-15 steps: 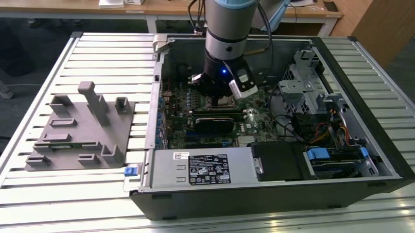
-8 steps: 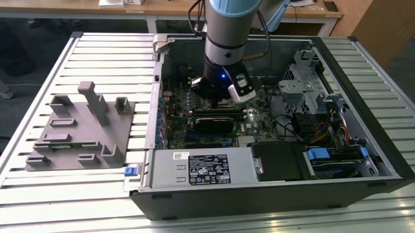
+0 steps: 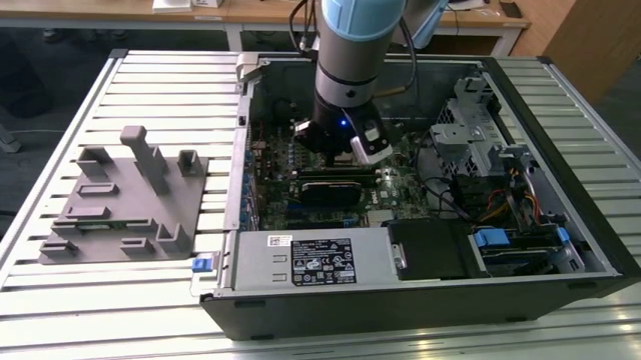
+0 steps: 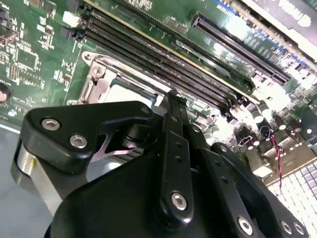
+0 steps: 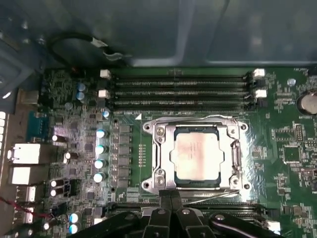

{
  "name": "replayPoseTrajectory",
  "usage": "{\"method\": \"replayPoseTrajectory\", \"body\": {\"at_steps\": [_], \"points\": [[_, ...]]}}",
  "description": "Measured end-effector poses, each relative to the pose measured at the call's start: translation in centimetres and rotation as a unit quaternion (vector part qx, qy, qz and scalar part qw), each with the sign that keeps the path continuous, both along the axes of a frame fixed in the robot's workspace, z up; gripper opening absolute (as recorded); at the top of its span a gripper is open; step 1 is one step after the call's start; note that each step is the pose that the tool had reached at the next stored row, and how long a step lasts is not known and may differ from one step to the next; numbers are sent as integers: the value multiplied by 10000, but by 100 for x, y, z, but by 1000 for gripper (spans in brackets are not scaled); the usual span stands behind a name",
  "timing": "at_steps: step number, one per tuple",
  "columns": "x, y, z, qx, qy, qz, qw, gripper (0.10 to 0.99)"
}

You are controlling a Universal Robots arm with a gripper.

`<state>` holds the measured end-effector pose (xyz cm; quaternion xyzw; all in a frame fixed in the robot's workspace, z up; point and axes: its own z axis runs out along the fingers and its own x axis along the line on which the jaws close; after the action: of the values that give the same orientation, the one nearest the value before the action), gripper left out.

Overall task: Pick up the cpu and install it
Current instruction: 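Install the second cpu locking lever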

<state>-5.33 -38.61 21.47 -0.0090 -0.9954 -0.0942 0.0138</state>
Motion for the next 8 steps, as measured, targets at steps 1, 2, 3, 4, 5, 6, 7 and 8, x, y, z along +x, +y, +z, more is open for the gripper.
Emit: {"method": "replayPoseTrajectory", "body": {"at_steps": [1,2,3,4,5,6,7,8], "points": [[-3,-16,0,23,0,0,10000,106],[-6,-33,-1,36,0,0,10000,106],[-10,-50,-1,44,-1,0,10000,106],[-14,-68,-1,52,0,0,10000,106],[-17,-86,-1,60,0,-1,10000,106],[-20,-102,-1,74,0,0,10000,106],[-26,-116,0,91,0,0,10000,106],[-36,-129,-1,110,0,-1,9999,106]]}}
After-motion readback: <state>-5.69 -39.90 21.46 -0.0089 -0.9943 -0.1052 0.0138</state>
